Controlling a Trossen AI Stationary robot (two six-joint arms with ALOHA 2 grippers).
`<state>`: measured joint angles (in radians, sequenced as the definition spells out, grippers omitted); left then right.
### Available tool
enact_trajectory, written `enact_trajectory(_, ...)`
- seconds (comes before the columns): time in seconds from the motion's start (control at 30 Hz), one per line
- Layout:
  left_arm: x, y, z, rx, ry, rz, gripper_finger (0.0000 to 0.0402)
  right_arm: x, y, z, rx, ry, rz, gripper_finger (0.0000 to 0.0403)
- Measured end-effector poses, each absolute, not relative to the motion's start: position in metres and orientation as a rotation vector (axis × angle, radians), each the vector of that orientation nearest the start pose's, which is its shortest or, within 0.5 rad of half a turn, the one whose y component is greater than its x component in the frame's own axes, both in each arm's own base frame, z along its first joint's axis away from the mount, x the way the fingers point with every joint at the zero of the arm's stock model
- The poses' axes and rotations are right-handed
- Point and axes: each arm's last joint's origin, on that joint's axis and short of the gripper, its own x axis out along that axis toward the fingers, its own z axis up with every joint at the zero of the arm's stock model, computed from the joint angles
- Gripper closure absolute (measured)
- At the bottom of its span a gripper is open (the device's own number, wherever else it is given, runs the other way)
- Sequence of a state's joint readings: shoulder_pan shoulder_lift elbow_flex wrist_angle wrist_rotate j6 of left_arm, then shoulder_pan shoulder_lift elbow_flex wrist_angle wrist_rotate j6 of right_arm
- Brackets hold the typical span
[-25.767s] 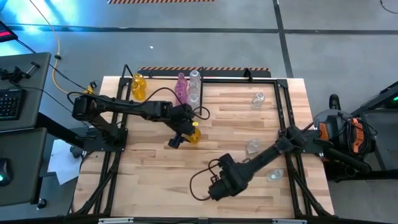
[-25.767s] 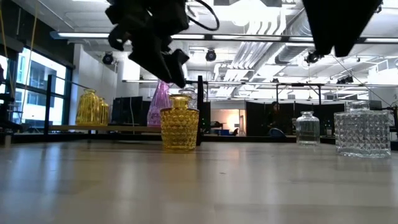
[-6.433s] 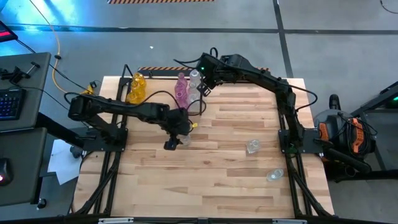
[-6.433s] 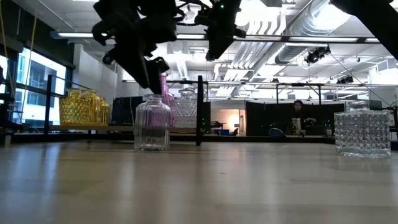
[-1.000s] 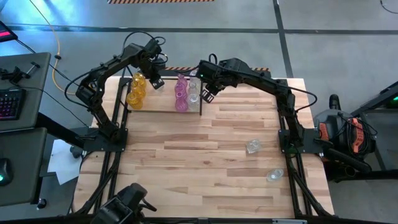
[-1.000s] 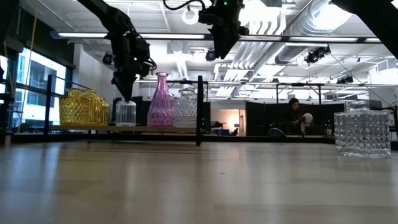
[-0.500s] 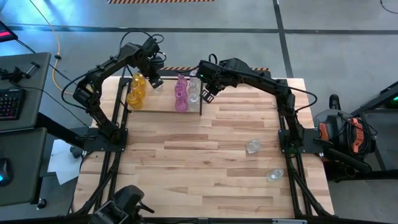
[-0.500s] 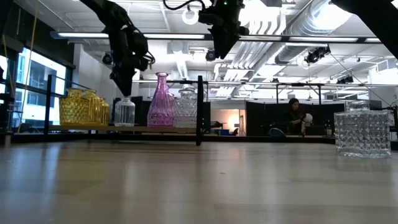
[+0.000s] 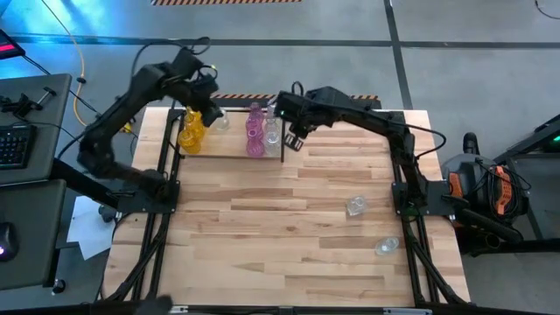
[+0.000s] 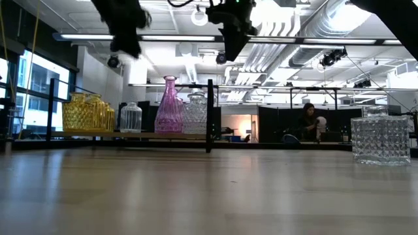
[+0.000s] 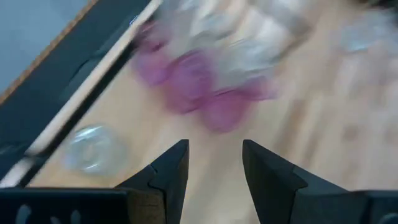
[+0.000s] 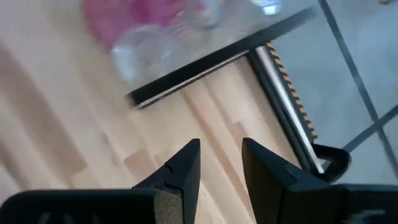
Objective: Sort vases onto shelf
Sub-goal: Put the transparent vase on the shelf aligned with the left transparent vase
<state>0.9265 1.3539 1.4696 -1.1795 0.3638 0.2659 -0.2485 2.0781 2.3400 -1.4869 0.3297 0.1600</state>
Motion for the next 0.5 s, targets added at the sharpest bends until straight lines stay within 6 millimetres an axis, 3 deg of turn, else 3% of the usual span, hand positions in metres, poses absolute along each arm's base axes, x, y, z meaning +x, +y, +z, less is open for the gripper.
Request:
enact_trajectory(0.3, 0.131, 0.107, 0.417, -0.298, 0.696, 0.306, 0.0261, 0.4, -0.054, 0.331, 0.202, 1.304, -0.524, 0.0304)
enact_trajectory(0.5, 0.109, 0.08, 0.43, -0.273, 0.621, 0.357, 0.0261, 0.4, 0.004, 0.293, 0.305, 1.387, -0.624, 0.0304)
